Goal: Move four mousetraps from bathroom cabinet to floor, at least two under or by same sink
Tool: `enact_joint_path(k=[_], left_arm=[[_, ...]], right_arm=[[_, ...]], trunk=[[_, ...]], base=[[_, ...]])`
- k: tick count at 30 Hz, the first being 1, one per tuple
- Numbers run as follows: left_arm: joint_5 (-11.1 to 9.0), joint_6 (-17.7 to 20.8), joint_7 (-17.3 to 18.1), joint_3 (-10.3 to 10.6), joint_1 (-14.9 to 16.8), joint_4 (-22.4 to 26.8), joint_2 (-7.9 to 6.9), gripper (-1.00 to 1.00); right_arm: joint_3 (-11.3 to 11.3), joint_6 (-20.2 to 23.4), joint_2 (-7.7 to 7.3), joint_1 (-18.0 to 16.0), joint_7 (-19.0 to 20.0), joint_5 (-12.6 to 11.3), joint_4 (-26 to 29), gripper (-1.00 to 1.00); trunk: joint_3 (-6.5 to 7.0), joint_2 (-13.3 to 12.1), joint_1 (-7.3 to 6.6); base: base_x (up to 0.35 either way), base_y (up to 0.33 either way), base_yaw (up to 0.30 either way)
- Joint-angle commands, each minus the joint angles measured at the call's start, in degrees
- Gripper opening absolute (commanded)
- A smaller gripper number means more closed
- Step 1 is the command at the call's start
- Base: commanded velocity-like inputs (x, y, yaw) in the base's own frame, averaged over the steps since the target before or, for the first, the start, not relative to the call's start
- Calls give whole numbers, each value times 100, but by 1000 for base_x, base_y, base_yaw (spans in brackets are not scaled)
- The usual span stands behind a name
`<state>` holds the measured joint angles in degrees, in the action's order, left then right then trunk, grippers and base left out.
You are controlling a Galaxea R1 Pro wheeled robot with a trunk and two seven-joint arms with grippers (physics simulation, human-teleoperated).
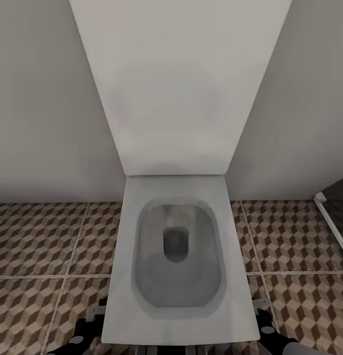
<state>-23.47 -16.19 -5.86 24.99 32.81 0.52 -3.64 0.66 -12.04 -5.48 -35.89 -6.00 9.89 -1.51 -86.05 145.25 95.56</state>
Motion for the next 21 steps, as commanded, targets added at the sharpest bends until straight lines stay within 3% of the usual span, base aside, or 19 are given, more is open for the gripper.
enact_joint_path(k=[1,21], left_arm=[[7,4,-38,155,-2,-10,2,-100],[9,19,-38,155,-2,-14,47,-100]], right_arm=[[4,-5,-2,-6,12,40,-16,-100],[4,209,-6,-6,73,39,-16,-100]], trunk=[[-4,1,0],[-4,1,0]], base=[[0,0,0],[0,0,0]])
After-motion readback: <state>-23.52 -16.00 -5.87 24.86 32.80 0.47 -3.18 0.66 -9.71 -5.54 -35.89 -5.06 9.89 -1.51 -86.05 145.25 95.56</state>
